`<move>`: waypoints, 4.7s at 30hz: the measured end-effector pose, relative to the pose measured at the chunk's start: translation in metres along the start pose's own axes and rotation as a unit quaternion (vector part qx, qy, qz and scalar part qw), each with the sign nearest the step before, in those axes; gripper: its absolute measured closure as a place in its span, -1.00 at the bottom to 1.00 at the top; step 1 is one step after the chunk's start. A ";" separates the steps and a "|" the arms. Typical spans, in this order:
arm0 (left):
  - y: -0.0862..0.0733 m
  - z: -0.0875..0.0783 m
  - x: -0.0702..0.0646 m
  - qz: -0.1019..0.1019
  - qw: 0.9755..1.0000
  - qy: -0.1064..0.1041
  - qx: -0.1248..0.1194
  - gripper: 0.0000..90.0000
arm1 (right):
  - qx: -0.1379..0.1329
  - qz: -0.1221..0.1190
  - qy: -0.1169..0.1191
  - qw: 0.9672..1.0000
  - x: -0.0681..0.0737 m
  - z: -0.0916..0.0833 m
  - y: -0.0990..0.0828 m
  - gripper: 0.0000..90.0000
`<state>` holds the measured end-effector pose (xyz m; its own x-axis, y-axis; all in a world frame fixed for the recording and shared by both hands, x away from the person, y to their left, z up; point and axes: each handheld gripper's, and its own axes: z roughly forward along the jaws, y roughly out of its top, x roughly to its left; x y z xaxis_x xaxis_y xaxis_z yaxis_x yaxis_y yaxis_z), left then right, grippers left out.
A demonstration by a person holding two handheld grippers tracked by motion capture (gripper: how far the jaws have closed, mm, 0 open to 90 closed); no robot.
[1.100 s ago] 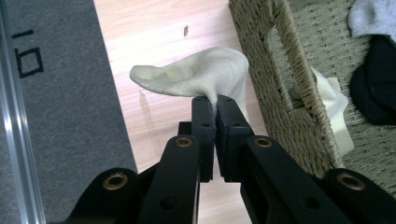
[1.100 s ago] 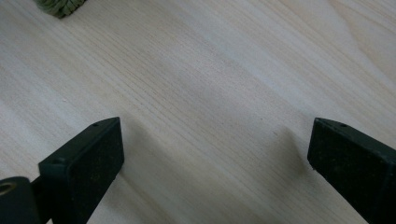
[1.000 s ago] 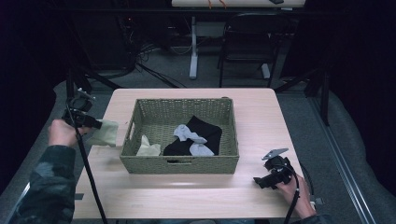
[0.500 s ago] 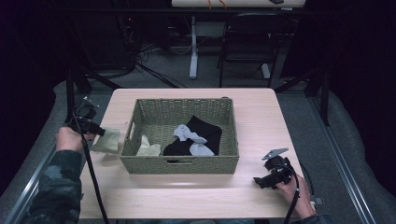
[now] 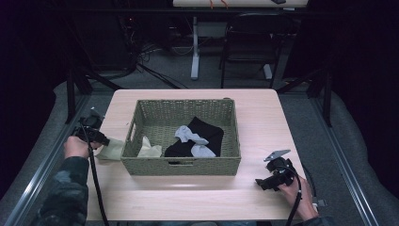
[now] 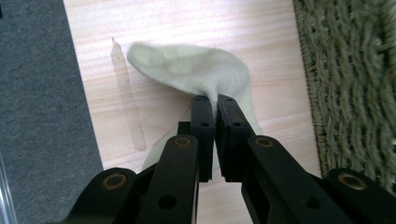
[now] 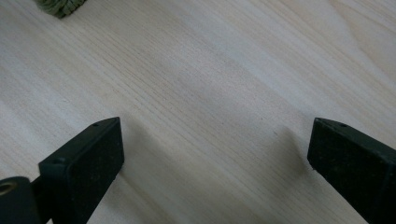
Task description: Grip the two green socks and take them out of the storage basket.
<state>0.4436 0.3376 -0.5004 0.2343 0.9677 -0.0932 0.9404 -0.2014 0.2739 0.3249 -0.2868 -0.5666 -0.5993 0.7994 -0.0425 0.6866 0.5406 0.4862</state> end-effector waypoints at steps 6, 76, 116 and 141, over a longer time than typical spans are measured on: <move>-0.002 0.010 0.005 -0.014 1.000 -0.002 0.005 0.89 | -0.006 0.003 0.004 1.000 0.000 0.001 0.000 -0.94; 0.045 0.006 -0.140 0.140 0.989 -0.041 0.001 -0.29 | -0.005 0.001 0.003 1.000 0.000 0.000 0.000 -0.94; 0.042 -0.030 -0.148 0.198 0.978 -0.057 -0.010 0.96 | -0.005 0.001 0.004 1.000 -0.002 0.001 -0.001 -0.94; 0.058 -0.124 -0.154 0.225 0.969 -0.045 -0.087 0.97 | -0.006 -0.001 0.009 1.000 0.001 0.000 0.001 -0.94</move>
<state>0.4312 0.1957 -0.3514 0.6394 0.7688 -0.0074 0.6836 -0.5641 0.4631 0.3253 -0.2853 -0.5666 -0.6081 0.7933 -0.0288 0.6804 0.5396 0.4959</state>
